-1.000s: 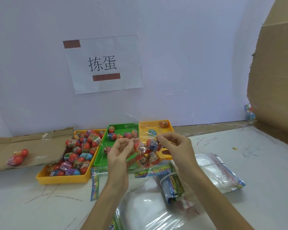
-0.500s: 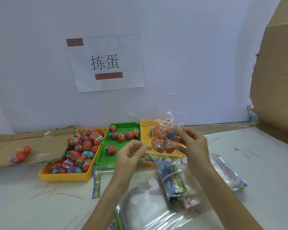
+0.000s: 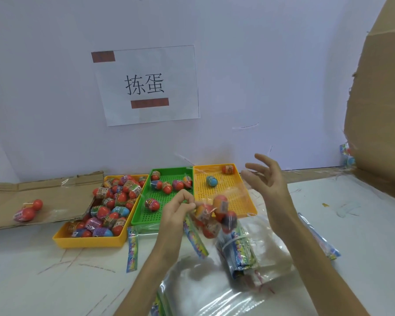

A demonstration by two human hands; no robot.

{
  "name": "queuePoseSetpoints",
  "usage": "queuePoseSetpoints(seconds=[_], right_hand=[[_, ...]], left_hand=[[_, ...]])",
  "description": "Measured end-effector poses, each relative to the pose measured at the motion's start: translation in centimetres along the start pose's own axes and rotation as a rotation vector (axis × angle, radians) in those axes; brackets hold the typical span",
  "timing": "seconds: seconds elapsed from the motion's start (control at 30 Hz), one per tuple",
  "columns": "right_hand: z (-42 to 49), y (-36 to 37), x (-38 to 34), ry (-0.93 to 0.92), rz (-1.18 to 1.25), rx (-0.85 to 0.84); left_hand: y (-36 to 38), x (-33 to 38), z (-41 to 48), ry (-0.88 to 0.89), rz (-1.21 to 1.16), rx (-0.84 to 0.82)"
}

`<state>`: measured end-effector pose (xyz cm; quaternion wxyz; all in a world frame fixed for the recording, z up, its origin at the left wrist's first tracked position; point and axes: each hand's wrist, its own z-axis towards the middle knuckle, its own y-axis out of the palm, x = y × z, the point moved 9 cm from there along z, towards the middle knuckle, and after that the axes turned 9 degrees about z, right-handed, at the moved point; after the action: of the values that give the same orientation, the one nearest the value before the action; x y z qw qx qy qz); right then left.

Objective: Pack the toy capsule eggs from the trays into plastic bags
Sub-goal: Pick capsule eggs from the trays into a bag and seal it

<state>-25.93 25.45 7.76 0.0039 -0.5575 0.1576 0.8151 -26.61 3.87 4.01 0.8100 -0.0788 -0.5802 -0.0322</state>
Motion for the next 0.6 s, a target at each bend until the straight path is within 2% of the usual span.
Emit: queuePoseSetpoints(seconds=[0.13,0.23,0.6], right_hand=[[-0.5,1.4,-0.5,0.002,-0.242,-0.252],[-1.3,2.4,-0.5,-0.042,-0.421,-0.369],[-1.6,3.0,0.4,0.029,-0.492,-0.448]], left_hand=[[0.4,0.7,-0.1,0.053,0.098,-0.040],[0.6,0.9,-0.2,0.071,0.118,-0.047],[1.2,0.3,-0.2,0.023,0.094,-0.100]])
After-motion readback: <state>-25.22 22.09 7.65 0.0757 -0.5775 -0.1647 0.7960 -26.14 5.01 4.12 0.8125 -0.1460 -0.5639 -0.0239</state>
